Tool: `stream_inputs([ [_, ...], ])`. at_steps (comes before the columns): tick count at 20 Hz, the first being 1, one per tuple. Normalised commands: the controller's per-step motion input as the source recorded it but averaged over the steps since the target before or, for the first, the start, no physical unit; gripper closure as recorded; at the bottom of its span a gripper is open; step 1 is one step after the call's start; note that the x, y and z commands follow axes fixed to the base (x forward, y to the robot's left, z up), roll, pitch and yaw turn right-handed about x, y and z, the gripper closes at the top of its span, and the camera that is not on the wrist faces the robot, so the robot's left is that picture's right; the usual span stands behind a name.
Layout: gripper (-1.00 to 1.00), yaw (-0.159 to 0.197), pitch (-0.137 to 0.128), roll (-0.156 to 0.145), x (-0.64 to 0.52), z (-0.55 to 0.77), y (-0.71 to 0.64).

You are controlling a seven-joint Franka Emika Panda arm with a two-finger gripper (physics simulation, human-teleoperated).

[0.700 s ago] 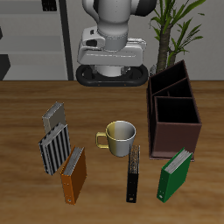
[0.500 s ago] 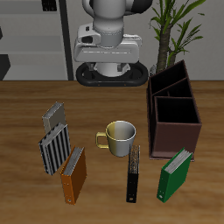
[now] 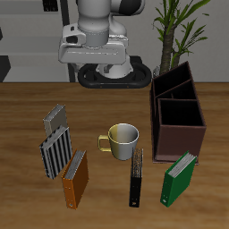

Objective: Place the yellow book into the left desk caddy's front compartment and place the orange book into the left desk caddy's left compartment and place the black book into the left desk caddy's back compartment

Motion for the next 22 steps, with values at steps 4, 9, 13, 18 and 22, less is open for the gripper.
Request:
stream_inputs([
  [4, -1.0, -0.042, 0.001, -0.076, 0.11, 0.01, -0.63],
  [9, -1.0, 0.018, -0.031, -0.029, 0.1, 0.0, -0.48],
  [13, -1.0, 0.036, -0.081, -0.025, 0.09, 0.07, -0.35],
  [18, -1.0, -0.052, -0.03, -0.01, 0.11, 0.04, -0.36],
  [22, -1.0, -0.004, -0.002, -0.016, 0.09, -0.14, -0.13],
])
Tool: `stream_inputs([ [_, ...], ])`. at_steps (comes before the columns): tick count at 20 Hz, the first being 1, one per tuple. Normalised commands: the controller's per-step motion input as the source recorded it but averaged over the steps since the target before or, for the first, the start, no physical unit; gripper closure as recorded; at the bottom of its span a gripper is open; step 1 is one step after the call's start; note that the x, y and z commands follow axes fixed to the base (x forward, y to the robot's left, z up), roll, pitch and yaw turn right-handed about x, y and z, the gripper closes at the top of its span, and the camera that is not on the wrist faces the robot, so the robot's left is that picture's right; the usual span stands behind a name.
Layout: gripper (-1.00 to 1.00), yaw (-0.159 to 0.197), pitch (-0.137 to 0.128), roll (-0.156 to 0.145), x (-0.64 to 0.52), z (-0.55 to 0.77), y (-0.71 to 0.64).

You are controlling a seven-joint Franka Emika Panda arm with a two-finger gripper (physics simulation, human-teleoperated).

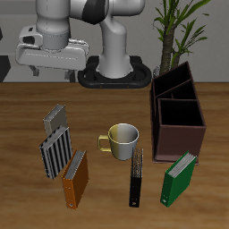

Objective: Place the yellow book into the left desk caddy's front compartment and place the orange book into the left desk caddy's left compartment and place the black book into the left desk caddy's back compartment

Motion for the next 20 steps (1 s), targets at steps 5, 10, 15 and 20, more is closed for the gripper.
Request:
stream_inputs([
  [5, -1.0, 0.019, -0.054, 0.025, 0.0, -0.2, 0.05],
  [10, -1.0, -0.083, -0.073, 0.024, -0.01, -0.23, -0.06],
  [15, -1.0, -0.057, -0.035, 0.032, -0.08, -0.18, -0.04],
  [20, -1.0, -0.026, 0.004, -0.007, -0.03, -0.25, -0.05],
])
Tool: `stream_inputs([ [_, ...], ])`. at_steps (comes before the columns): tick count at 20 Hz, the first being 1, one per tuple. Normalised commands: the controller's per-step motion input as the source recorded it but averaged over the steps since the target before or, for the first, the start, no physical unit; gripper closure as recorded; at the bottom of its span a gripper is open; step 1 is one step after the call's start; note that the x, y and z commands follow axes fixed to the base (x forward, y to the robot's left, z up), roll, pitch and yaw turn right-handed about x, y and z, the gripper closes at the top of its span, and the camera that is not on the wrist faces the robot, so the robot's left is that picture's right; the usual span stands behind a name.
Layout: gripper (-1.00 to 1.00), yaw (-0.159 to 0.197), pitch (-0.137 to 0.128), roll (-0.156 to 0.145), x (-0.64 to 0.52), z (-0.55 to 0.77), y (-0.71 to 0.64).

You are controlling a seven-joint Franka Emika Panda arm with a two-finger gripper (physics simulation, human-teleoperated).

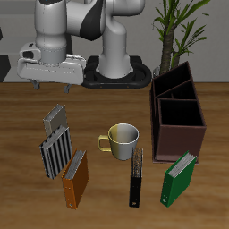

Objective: Place the yellow book into the left desk caddy's front compartment and place the orange book into the left desk caddy's left compartment and place the black book into the left desk caddy's back compartment

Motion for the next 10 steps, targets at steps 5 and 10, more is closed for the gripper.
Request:
stream_inputs([
  [5, -1.0, 0.014, -0.024, 0.011, 0.03, -0.17, 0.0],
  [10, -1.0, -0.042, -0.002, -0.001, 0.04, -0.21, -0.08],
])
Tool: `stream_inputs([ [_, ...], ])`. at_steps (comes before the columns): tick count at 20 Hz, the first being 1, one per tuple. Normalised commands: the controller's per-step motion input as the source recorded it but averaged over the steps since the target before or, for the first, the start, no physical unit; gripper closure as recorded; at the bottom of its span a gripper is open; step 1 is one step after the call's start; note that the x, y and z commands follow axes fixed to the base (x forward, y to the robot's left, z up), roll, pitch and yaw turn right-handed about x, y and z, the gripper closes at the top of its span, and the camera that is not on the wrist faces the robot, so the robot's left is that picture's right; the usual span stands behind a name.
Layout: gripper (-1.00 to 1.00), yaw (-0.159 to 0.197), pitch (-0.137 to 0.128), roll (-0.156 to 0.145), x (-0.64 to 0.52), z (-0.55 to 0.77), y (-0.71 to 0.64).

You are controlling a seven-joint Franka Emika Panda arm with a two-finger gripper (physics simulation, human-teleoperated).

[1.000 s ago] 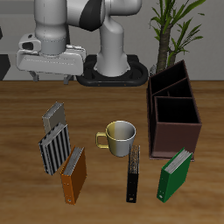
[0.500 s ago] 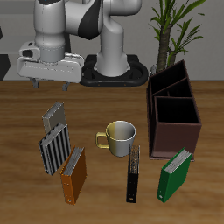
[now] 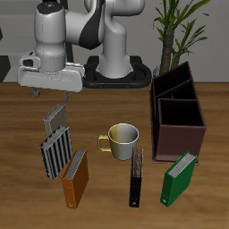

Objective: Place the yellow book into the left desk caddy's front compartment and place the orange book into the left desk caddy's left compartment and place the black book into the left desk caddy's back compartment

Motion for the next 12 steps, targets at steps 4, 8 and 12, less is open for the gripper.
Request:
stream_inputs([
  [4, -1.0, -0.022, -0.02, -0.002, -0.02, -0.14, -0.01],
  [8, -1.0, -0.041, 0.018, 0.001, 0.02, -0.21, -0.06],
  [12, -1.0, -0.019, -0.017, 0.014, 0.03, -0.18, -0.02],
])
